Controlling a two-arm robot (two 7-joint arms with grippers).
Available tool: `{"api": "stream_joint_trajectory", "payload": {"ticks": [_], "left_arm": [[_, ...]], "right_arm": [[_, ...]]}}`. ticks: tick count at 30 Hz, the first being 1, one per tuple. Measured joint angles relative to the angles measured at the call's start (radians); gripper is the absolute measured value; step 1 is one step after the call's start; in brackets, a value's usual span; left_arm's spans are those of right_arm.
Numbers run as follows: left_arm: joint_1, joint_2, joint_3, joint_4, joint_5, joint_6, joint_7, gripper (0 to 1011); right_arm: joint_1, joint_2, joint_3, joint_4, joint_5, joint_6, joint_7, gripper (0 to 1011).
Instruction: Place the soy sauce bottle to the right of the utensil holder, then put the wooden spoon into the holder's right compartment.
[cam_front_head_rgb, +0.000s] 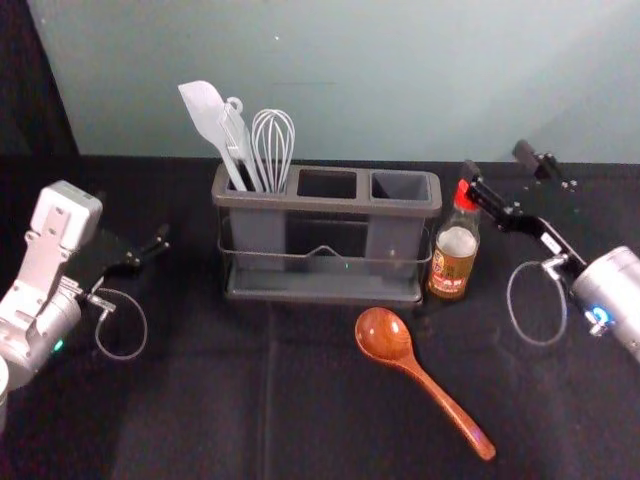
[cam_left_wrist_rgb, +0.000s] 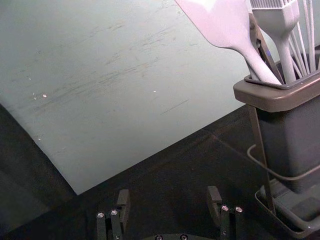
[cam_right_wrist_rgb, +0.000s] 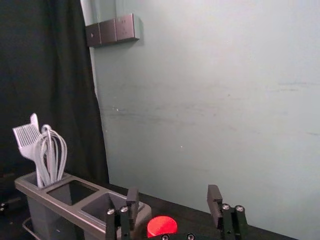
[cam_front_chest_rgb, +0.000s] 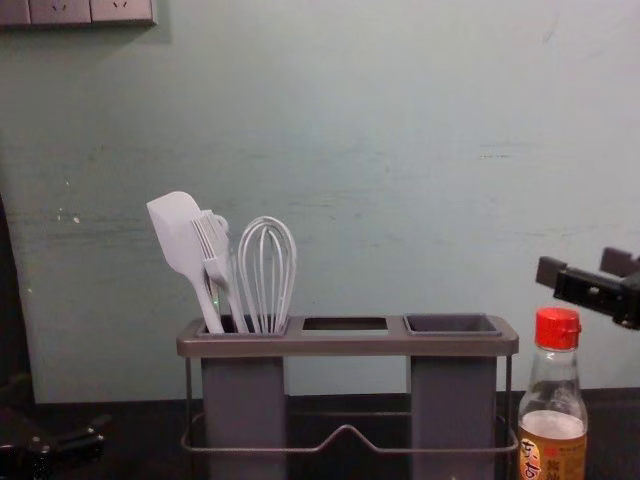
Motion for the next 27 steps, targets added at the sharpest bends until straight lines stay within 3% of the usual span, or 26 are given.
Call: {"api": "stream_joint_trajectory", "payload": {"ticks": [7, 14, 22, 27], "left_arm": [[0.000, 0.000, 0.000, 0.000, 0.000, 0.000, 0.000, 1005], [0.000, 0.000, 0.000, 0.000, 0.000, 0.000, 0.000, 1005], [0.000, 0.000, 0.000, 0.000, 0.000, 0.000, 0.000, 1005], [0.000, 0.000, 0.000, 0.000, 0.000, 0.000, 0.000, 1005]], "right_arm": [[-0.104, 0.042, 0.021, -0.129, -0.001, 0.008, -0.005, 1003], [-0.206, 0.084, 0.016, -0.219, -0.016, 0.008, 0.013, 1003], [-0.252, 0.127, -0.054, -0.251, -0.107, 0.057, 0.021, 1003], [-0.239, 0.138, -0.117, -0.232, -0.147, 0.170, 0.026, 1003]]}}
